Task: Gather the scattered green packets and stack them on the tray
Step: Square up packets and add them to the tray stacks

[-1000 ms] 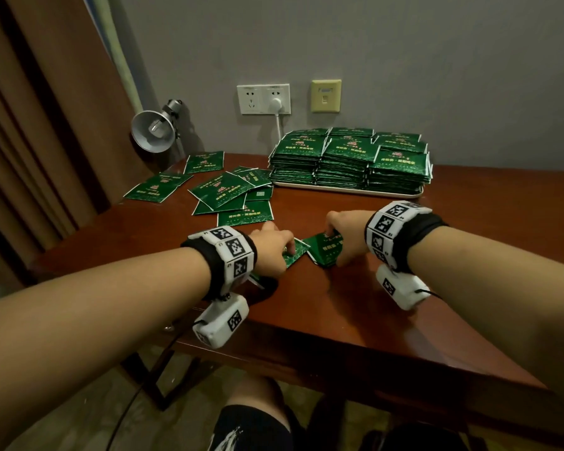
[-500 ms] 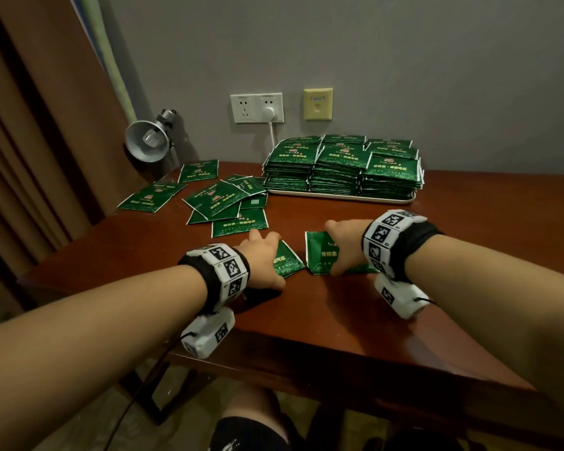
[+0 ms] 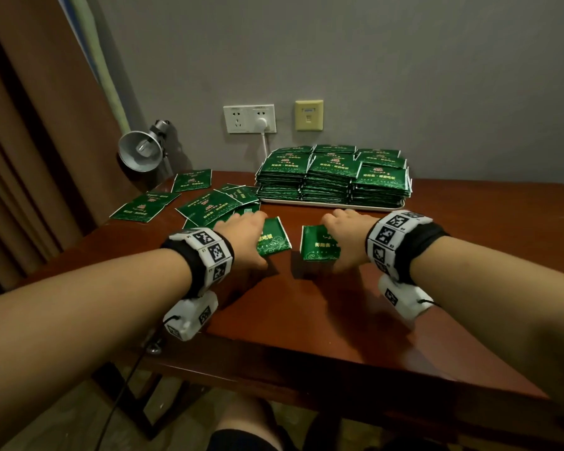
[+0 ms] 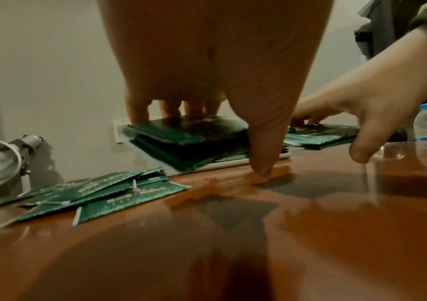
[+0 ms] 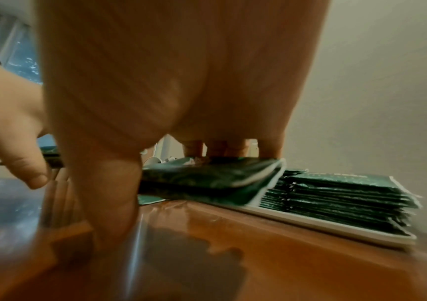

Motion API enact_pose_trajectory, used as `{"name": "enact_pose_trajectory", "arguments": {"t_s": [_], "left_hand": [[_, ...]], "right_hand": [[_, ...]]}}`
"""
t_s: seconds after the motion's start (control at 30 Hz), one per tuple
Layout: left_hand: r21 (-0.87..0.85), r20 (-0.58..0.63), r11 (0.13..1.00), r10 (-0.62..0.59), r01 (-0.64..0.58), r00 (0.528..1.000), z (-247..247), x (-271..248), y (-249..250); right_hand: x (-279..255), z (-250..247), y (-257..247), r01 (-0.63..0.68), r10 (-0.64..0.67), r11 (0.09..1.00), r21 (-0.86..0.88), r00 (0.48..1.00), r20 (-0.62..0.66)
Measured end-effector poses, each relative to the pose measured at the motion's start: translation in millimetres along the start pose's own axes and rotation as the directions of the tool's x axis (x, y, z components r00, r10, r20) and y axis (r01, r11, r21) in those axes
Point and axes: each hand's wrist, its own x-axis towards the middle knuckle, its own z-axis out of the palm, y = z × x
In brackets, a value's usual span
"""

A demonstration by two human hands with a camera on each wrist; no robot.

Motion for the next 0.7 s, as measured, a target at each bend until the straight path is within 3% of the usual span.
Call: {"name": "enact_pose_trajectory", "arguments": {"t_s": [0.37,0.7], "left_hand": [[0.055,-0.079,0.989,0.145,-0.14,0.986,-67.4,78.9,-1.7],[0.023,-0.091,0.983,0.186,-0.184,0.978,-116.0,223.3,5.5]], "right_hand": [[16.4,-46.4,59.9,-0.083,0.105,0.977,0.198,0.99,-0.099],[119.6,-89.7,153.5,-0.189,0.22,0.962,0.198,0.964,-0.149]]}}
